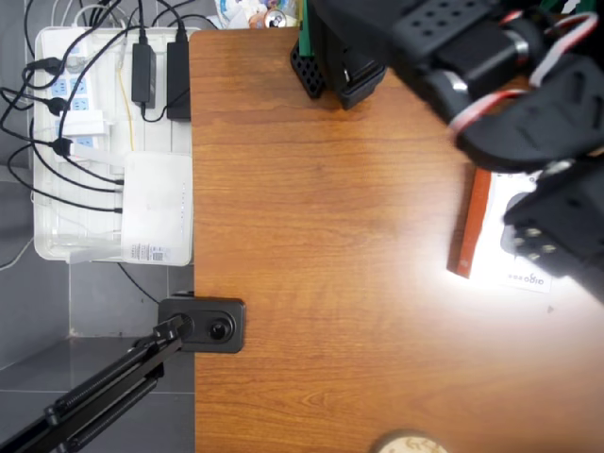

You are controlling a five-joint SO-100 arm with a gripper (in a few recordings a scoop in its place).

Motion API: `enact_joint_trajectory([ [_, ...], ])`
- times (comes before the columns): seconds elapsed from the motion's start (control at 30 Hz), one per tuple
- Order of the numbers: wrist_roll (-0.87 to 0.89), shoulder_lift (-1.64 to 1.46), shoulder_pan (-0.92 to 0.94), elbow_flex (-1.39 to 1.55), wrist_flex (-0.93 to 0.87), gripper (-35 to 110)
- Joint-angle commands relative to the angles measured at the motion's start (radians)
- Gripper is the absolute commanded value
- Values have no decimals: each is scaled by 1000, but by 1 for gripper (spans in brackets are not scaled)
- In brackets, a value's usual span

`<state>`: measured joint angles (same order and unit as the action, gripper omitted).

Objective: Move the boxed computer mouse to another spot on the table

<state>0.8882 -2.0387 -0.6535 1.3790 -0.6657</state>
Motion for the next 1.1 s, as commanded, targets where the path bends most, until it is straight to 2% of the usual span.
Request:
enact_joint_trajectory([
  [0.0,761,46,-49,38,-183,22],
  [0.07,776,100,-64,37,-224,34],
  [0.1,701,132,-72,15,-255,44],
  [0.2,307,244,-100,-28,-172,103],
  [0.23,143,270,-92,-35,-152,105],
  [0.3,-52,268,-77,-2,-100,105],
  [0.4,-183,221,-94,121,32,105],
  [0.6,-477,196,-156,190,40,105],
  [0.93,-522,325,-287,364,77,105],
  [1.07,-526,417,-281,353,121,105],
])
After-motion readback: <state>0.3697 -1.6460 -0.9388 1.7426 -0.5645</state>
